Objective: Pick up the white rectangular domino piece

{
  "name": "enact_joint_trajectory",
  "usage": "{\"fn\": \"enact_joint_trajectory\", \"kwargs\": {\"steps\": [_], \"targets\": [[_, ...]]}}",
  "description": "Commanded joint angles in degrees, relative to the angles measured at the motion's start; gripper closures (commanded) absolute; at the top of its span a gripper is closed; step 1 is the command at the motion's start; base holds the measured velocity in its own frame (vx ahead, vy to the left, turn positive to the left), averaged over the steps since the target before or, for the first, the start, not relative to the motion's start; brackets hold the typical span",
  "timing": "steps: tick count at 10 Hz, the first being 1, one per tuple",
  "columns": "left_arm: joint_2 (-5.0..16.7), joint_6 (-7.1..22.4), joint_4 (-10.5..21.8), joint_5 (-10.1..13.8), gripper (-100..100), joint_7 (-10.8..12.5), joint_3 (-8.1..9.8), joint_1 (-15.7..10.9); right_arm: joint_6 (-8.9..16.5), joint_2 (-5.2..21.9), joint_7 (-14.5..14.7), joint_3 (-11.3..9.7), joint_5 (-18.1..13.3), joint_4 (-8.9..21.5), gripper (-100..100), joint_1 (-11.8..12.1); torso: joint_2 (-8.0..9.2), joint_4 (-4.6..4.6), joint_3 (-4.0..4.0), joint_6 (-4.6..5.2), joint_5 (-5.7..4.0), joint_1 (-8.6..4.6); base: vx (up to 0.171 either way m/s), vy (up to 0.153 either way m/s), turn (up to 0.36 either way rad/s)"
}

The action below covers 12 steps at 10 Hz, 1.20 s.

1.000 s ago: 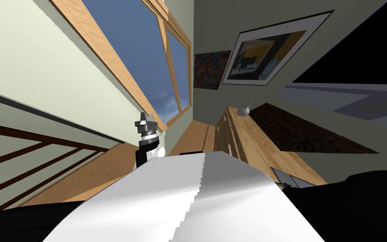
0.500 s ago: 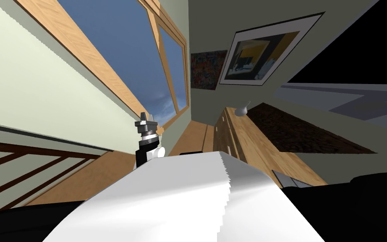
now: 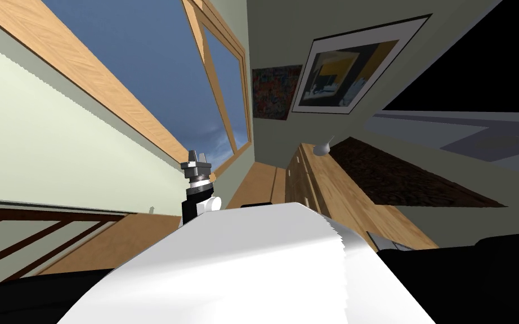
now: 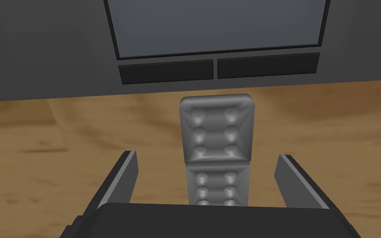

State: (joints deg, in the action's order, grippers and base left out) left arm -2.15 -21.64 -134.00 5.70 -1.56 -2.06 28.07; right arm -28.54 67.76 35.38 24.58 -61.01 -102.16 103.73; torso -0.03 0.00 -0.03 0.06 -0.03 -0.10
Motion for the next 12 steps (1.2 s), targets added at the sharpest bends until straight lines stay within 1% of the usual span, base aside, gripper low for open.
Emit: {"fn": "enact_joint_trajectory", "kwargs": {"steps": [1,2,3,4,5,6,7,8,10,11,12], "targets": [[0.0,0.0,0.0,0.0,0,0.0,0.00,0.0,-0.1,-0.7,2.9,-0.5,0.7,0.6,-100,-0.2,0.00,0.00,0.00,0.00,0.00,0.00,0.096,-0.031,-0.075],[0.0,0.0,0.0,0.0,0,0.0,0.00,0.0,-0.1,-0.7,3.5,-0.5,0.7,0.6,-100,-0.2,-0.04,-0.02,-0.03,-0.05,0.00,0.02,0.047,-0.008,0.011],[0.0,0.0,0.0,0.0,0,0.0,-0.01,0.0,0.0,-1.9,5.7,-2.0,2.1,1.7,-100,-0.7,0.06,0.00,0.02,-0.06,0.01,0.08,0.089,-0.040,-0.113],[0.0,0.0,0.0,0.0,0,0.0,0.00,0.0,0.0,-1.9,7.3,-2.0,2.1,1.7,-100,-0.7,-0.01,0.00,-0.01,-0.01,0.00,0.00,0.102,-0.024,-0.078],[0.0,0.0,0.0,0.0,0,0.0,0.00,0.0,0.0,-1.9,7.8,-2.0,2.1,1.7,-100,-0.7,-0.05,-0.02,-0.04,-0.05,0.00,0.04,0.046,0.003,-0.002],[0.0,0.0,0.0,0.0,0,0.0,-0.01,0.0,0.1,-3.2,10.2,-3.5,3.4,2.8,-100,-1.2,0.06,-0.01,0.02,-0.06,0.03,0.12,0.090,-0.016,-0.145],[0.0,0.0,0.0,0.0,0,0.0,0.00,0.0,0.1,-3.2,11.7,-3.5,3.4,2.8,-100,-1.2,-0.01,0.00,0.00,0.00,0.02,0.09,0.096,-0.020,-0.073],[0.0,0.0,0.0,0.0,0,0.0,-0.01,0.0,0.2,-4.4,13.4,-5.0,4.7,3.9,-100,-1.7,-0.03,-0.02,-0.03,-0.06,0.01,0.06,0.117,-0.031,-0.109],[0.0,0.0,0.0,0.0,0,0.0,0.00,0.0,0.2,-4.4,16.3,-5.0,4.7,3.9,-100,-1.7,-0.08,-0.04,-0.06,-0.06,0.01,0.06,0.073,-0.010,-0.033],[0.0,0.0,0.0,0.0,0,0.0,-0.01,0.0,0.3,-5.6,18.3,-6.5,6.0,4.9,-100,-2.2,0.05,-0.01,0.01,-0.07,0.02,0.08,0.093,-0.024,-0.148],[0.0,0.0,0.0,0.0,0,0.0,0.00,0.0,0.3,-5.6,20.0,-6.5,6.0,4.9,-100,-2.2,-0.01,-0.01,-0.01,-0.01,0.01,0.06,0.097,-0.024,-0.078]]}}
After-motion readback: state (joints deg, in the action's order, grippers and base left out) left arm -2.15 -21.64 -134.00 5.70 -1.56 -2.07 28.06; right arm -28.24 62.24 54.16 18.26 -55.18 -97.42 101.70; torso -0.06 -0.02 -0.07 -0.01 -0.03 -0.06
